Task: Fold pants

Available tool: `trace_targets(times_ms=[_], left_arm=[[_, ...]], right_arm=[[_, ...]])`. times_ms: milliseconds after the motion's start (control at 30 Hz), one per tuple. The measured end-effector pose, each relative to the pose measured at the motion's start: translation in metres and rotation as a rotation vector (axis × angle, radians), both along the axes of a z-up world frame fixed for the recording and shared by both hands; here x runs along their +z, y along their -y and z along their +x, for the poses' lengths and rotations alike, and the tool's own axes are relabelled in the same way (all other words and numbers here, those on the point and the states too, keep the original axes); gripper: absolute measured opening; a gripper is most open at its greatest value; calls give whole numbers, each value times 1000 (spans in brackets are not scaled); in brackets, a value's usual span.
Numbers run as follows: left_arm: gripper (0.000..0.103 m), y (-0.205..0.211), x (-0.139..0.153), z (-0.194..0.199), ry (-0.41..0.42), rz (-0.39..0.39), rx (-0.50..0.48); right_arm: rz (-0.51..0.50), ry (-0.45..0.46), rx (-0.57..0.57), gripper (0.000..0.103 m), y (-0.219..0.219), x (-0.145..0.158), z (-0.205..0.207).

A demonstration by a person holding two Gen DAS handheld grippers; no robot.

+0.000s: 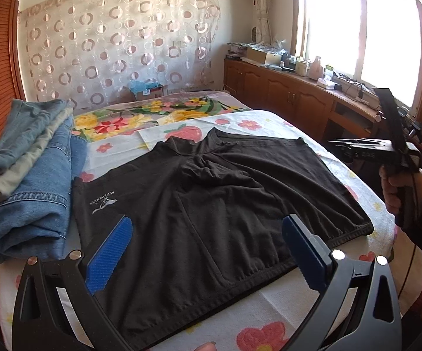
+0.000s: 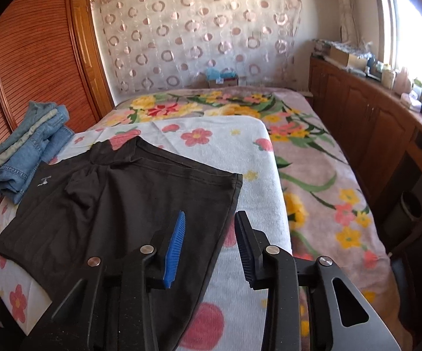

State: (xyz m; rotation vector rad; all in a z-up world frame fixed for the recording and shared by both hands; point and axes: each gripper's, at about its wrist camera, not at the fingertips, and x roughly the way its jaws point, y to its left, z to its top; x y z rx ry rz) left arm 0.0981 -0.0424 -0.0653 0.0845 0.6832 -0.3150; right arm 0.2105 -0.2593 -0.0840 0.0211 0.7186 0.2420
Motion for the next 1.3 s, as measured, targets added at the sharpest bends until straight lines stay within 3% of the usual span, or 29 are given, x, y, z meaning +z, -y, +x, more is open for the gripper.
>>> trace_targets(times_ms=[300, 467, 533, 567, 733, 1000, 1067, 1133, 1300], left_arm=[[103, -9, -20, 5, -58, -19, 20], [103, -11, -26, 4, -69, -14, 24], [103, -13, -28, 4, -73, -14, 29], [103, -14, -28, 4, -76, -14, 32], [103, -19, -33, 3, -88, -14, 43], [103, -29, -32, -3, -84, -20, 57], [103, -33, -31, -4, -85, -23, 59], [103, -37, -32, -6, -85, -22, 66], [103, -51, -34, -15, -97, -33, 94]], right_arm=[[45, -121, -42, 34, 11, 8, 49], [28, -128, -40, 32, 7, 17, 50], [16, -124, -28, 13, 2, 17, 55], [10, -123, -21, 8, 2, 17, 53], [-12, -45, -89, 3, 21, 36, 39], [-76, -66, -119, 3, 18, 41, 14], [-68, -71, -106, 10, 14, 45, 8], [-65, -63, -94, 26, 11, 48, 1], [-58, -25, -23, 34, 3, 57, -41]])
